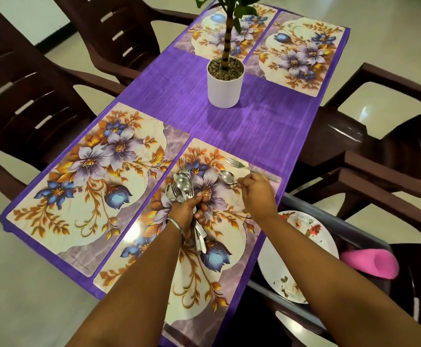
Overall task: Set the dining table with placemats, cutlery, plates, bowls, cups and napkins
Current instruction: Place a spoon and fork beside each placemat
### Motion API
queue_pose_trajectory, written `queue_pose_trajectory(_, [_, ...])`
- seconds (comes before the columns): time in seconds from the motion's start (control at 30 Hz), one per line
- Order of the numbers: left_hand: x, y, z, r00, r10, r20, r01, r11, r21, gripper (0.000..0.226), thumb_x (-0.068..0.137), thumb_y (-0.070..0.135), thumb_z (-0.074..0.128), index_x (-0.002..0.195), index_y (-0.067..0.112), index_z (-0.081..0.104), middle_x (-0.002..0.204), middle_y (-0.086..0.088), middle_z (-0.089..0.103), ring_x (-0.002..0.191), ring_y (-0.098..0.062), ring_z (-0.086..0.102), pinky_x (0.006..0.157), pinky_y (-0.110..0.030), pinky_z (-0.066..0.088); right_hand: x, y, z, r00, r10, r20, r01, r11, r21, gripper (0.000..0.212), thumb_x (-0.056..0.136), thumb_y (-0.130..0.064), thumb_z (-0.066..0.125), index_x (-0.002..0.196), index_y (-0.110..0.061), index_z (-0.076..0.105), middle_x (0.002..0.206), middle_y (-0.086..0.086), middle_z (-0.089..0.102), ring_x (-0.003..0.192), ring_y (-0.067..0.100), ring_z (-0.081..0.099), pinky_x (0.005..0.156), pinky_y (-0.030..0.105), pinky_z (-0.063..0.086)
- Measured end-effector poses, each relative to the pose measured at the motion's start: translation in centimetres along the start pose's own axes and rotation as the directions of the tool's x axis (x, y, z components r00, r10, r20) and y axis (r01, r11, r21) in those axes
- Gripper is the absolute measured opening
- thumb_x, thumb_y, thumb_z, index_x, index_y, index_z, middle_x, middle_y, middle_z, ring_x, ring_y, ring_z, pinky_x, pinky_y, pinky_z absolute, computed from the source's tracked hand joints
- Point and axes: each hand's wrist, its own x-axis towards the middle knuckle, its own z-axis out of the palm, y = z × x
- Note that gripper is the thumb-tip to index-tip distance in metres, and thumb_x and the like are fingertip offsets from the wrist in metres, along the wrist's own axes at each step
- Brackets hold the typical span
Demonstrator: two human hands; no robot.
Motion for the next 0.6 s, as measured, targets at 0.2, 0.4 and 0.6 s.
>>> queue_pose_trajectory(0.2, [-0.2,0.0,0.2,1.000,0.002,0.012,-0.002,1.000,-0.001,0.029,0.100,0.015,0.046,0.079,0.000,0.060,0.049,-0.002,0.053,0.030,-0.006,0.033,0.035,-0.014,0.032,1.1,0.2,-0.3,0.997,0.071,0.001,-0.071,0.997,0.007,0.026,0.097,-0.014,0.053,0.118,-0.009,0.068,0.109,0.007,0.061,0.103,0.024,0.055,0.084,0.030,0.049])
queue_pose_trajectory(0.4, [-0.2,0.1,0.1,1.000,0.006,0.019,-0.006,1.000,0.011,0.029,0.100,0.016,0.045,0.079,0.000,0.059,0.050,-0.003,0.054,0.031,-0.006,0.033,0.035,-0.016,0.032,1.8,0.0,-0.3,0.994,0.111,-0.001,-0.111,0.993,0.034,0.026,0.096,-0.014,0.054,0.118,-0.009,0.067,0.111,0.006,0.061,0.106,0.022,0.054,0.087,0.029,0.050])
queue_pose_trajectory(0.6, [0.0,0.0,0.1,1.000,0.010,0.006,-0.010,1.000,0.012,0.028,0.099,0.014,0.046,0.080,-0.001,0.060,0.050,-0.003,0.054,0.031,-0.006,0.033,0.035,-0.016,0.032,2.2,0.1,-0.3,0.996,0.091,0.008,-0.091,0.996,0.020,0.026,0.096,-0.012,0.054,0.118,-0.007,0.067,0.109,0.007,0.060,0.107,0.023,0.053,0.088,0.034,0.051])
